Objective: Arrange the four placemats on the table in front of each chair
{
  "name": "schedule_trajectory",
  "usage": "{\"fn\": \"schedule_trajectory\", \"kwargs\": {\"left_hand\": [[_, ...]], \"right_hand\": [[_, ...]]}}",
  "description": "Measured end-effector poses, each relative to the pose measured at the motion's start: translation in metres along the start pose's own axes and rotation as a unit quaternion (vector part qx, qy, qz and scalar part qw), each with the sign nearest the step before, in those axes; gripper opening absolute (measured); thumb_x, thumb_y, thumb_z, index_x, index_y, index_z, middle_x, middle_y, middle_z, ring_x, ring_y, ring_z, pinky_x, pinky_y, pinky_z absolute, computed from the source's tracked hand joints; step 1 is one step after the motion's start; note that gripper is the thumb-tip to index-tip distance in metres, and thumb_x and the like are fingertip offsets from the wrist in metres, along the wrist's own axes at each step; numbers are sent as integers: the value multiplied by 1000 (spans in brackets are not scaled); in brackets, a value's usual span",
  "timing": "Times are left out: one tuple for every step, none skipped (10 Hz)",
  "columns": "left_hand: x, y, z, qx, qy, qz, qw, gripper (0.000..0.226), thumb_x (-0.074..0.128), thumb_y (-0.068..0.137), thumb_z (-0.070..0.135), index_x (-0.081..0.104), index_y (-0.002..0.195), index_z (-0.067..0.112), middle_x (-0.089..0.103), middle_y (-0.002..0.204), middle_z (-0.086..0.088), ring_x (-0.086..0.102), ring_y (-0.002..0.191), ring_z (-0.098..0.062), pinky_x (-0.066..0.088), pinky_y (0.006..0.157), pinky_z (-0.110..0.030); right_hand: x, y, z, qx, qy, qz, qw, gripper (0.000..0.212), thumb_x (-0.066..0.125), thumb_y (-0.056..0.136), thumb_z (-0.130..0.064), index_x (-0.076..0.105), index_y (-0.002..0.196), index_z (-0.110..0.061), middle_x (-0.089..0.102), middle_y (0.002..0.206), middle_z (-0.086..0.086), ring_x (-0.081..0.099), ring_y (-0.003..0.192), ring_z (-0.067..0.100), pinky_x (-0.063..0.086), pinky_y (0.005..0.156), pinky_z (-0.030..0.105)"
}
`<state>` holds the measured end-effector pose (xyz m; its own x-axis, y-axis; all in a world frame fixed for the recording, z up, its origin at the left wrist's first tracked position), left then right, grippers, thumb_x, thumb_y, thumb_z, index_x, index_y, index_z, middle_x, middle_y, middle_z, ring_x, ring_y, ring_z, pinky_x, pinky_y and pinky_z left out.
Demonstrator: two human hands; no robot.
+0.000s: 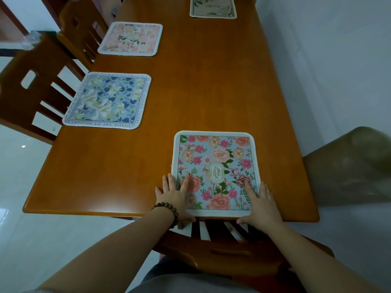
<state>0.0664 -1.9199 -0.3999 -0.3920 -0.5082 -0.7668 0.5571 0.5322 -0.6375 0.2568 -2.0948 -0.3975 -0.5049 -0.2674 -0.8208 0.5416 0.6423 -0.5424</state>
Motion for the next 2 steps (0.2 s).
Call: {"fn": "schedule_trajectory", "kwargs": {"left_hand": [[-6, 4, -6, -5, -49, 13, 999, 122, 57, 67, 79, -24, 145, 34, -18, 156, -18, -14, 143, -37, 9, 113, -60], [-17, 4, -15, -13, -89, 45, 995, 111, 52, 72, 78, -19, 147, 36, -17, 158, -12, -12, 144, -32, 9, 114, -59]], "right_hand": [[0, 0, 2, 24, 9, -25, 999, 135, 73, 59, -70, -24, 145, -34, -27, 153, 19, -21, 142, 33, -5, 114, 50], [-8, 4, -1, 38, 41, 3, 998, 121, 58, 67, -78, -20, 148, -33, -27, 154, 17, -23, 142, 33, -5, 113, 56]]}}
Point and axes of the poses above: each hand's wrist, its own y-axis towards the middle knuckle, its own x-axis out of the palm, z = x × y, the point moved 10 cm from there along y, towards the middle knuckle
